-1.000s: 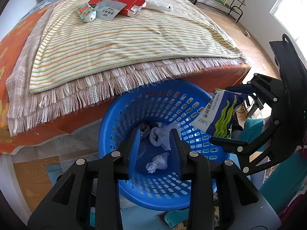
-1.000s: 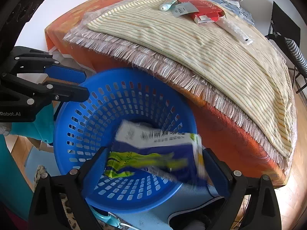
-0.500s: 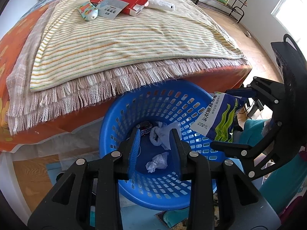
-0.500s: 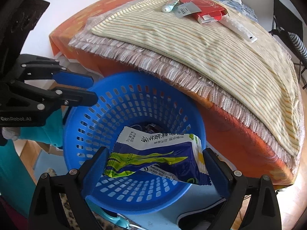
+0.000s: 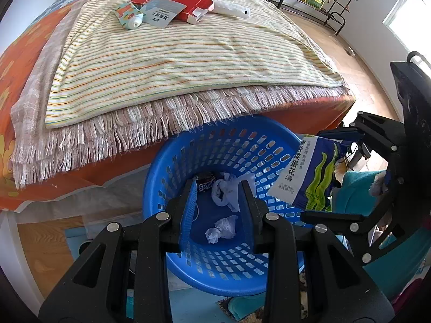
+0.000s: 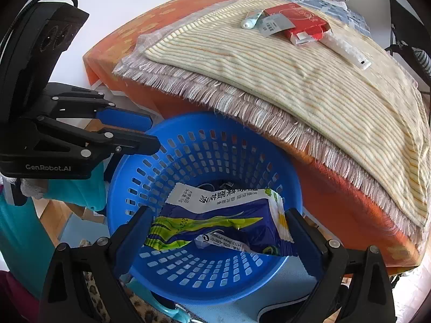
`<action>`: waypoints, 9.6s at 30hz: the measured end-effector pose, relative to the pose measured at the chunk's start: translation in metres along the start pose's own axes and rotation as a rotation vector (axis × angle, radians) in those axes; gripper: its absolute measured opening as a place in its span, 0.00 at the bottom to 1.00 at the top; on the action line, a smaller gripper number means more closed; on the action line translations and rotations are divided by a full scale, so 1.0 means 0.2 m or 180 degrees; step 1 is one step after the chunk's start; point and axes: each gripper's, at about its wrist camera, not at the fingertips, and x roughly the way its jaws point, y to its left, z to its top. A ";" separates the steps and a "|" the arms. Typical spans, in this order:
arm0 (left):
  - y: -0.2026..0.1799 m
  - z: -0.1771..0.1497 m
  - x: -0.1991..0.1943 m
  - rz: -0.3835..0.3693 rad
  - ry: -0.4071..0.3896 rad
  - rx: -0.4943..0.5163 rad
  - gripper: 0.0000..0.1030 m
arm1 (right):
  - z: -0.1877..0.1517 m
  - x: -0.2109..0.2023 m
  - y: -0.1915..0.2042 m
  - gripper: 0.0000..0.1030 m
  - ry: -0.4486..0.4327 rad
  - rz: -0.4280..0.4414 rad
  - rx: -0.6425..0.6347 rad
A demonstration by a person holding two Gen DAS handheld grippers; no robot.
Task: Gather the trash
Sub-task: 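Lower the snack packet into the blue basket and open the right tool, then move both tools back over the bed toward the juice pouch and white tube, then grasp the juice pouch with the left tool while the right tool grasps the white tube, then carry the juice pouch and white tube over the blue basket with both tools, then open both tools to drop the juice pouch and white tube into the basket, then move the left tool to the grey card while the right tool approaches the red box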
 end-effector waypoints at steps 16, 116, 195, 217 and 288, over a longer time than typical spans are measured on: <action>0.01 0.07 -0.05 -0.0029 -0.0104 -0.0042 0.30 | 0.07 -0.14 -0.02 0.99 -0.0330 -0.0003 0.0052; 0.79 1.15 0.21 0.0617 -0.0458 -0.1246 0.36 | 1.09 0.19 -1.21 0.11 -0.0449 -0.0424 0.0758; -0.06 0.02 -0.14 0.0249 -0.0456 -0.0322 0.36 | -0.01 -0.31 -0.03 0.08 -0.0794 -0.0007 0.0340; -0.04 0.00 -0.08 0.0352 -0.0301 -0.0365 0.43 | -0.05 -0.25 -0.03 0.44 -0.0682 0.0026 0.0461; 0.28 0.95 0.18 0.0786 -0.0200 -0.0540 0.63 | 0.59 -0.37 -0.74 1.00 -0.0828 -0.0449 0.1091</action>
